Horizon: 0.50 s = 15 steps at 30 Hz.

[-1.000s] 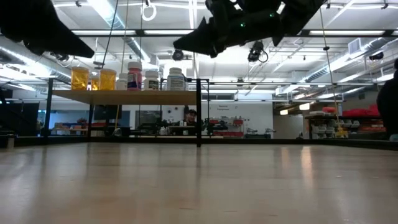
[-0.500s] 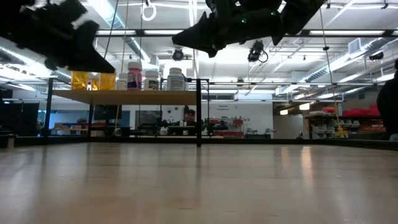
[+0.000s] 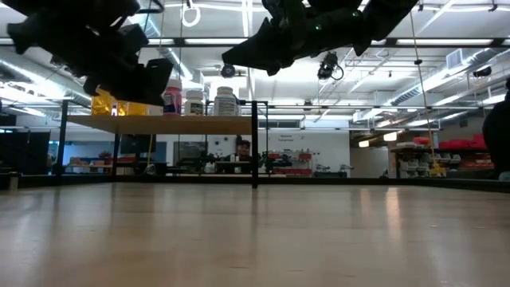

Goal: Pick and place medicine bottles onto shelf by color
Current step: Adjust the pill bottles on the shelf

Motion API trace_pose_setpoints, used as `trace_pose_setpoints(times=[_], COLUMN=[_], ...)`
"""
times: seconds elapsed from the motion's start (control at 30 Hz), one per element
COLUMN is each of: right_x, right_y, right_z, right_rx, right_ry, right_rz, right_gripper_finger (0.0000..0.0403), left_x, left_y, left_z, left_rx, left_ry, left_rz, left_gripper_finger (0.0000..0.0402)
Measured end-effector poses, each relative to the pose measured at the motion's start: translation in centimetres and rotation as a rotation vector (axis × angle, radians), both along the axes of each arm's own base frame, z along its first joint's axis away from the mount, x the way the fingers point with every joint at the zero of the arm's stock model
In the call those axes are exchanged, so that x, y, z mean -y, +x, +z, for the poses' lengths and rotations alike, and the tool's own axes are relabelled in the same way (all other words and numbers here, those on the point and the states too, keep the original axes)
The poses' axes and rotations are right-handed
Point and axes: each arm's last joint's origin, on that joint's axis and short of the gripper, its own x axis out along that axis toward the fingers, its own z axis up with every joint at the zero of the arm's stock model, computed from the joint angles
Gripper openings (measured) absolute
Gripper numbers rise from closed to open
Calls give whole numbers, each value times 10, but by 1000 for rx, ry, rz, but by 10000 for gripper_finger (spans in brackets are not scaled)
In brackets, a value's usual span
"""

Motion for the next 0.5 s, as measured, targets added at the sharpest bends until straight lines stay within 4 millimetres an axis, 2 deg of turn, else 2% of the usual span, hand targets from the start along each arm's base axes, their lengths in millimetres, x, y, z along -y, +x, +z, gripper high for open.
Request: trace_pose_setpoints(times=[0.13,0.5], right_x=[0,0], right_y=[0,0], right_z=[0,-1], right_rx=[-1,-13], right_ry=[4,7], right_rz=[-2,-2], right_gripper_finger=[27,27], left_x=[-10,-28], left_y=[7,8], left_z=[4,4], left_rx=[-25,-68], left_ry=[-1,-4], left_rz=[-3,38], left_gripper_finger=[6,8])
